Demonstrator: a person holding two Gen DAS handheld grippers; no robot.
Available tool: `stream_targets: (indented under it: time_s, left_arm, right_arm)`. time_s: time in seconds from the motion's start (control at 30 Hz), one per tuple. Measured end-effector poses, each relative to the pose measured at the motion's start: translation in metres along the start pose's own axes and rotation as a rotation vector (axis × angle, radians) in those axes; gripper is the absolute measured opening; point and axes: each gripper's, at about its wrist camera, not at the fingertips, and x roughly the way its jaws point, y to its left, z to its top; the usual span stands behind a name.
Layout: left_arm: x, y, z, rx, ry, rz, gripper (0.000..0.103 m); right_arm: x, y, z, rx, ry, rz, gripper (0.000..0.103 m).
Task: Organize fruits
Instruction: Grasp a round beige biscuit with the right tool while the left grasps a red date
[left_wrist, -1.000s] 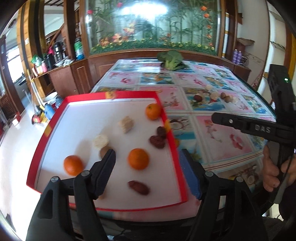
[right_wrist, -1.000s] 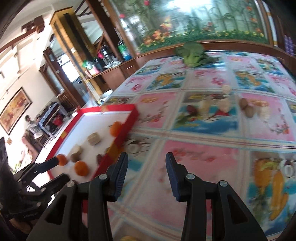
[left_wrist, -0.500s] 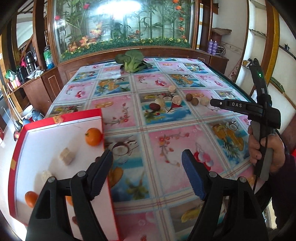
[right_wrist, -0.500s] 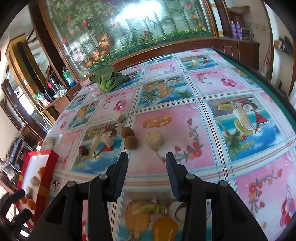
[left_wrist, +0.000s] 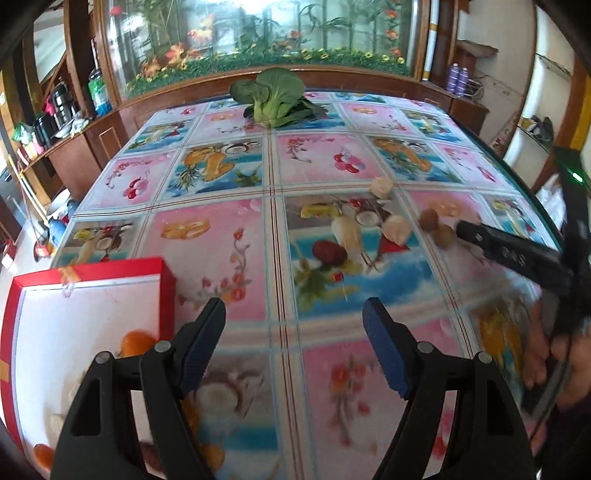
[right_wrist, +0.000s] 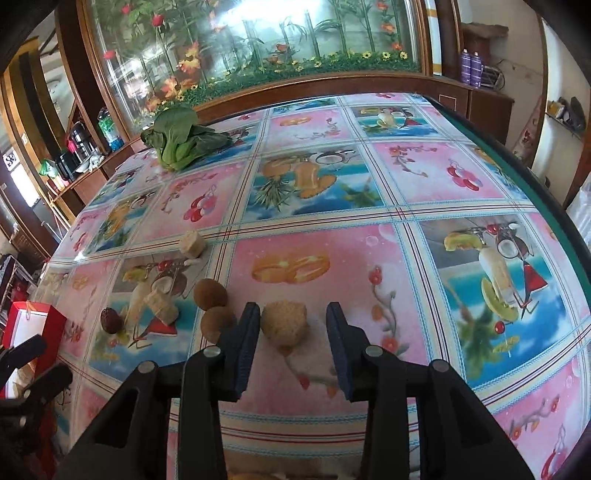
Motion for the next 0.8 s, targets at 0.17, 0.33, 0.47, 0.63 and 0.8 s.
stream_targets:
  time_s: [0.17,0.33,0.47,0.63,0.8]
  left_arm:
    - [0.024,-0.011,0.017,0.004,0.025,0.031,0.077]
    - [0.045,-0.017,0.032,-0.011,0.05,0.039,0.077]
    - [0.062,-0.015,0.032,-0.045,0.07,0.032,0.071]
    - [0.058,-0.021,0.031,-0.024,0.043,-0.004,0.039]
    - [0.052,-0.024,0.028,-0.033,0.042,-0.043,0.029]
  right_arm:
    - [0.002,0.004,0.002,-0.04,0.008,-0.016,0.029]
    - [0.002,0.001,0.003,-0.034,0.01,-0.011,0.026]
    - [0.0,-0.001,0.004,-0.013,0.019,0.006,0.026]
    - [-0.003,-0.005,0.005,0.018,0.008,0.011,0.026]
    - [-0.011,-0.013,0.008,0.058,-0.048,0.015,0.026]
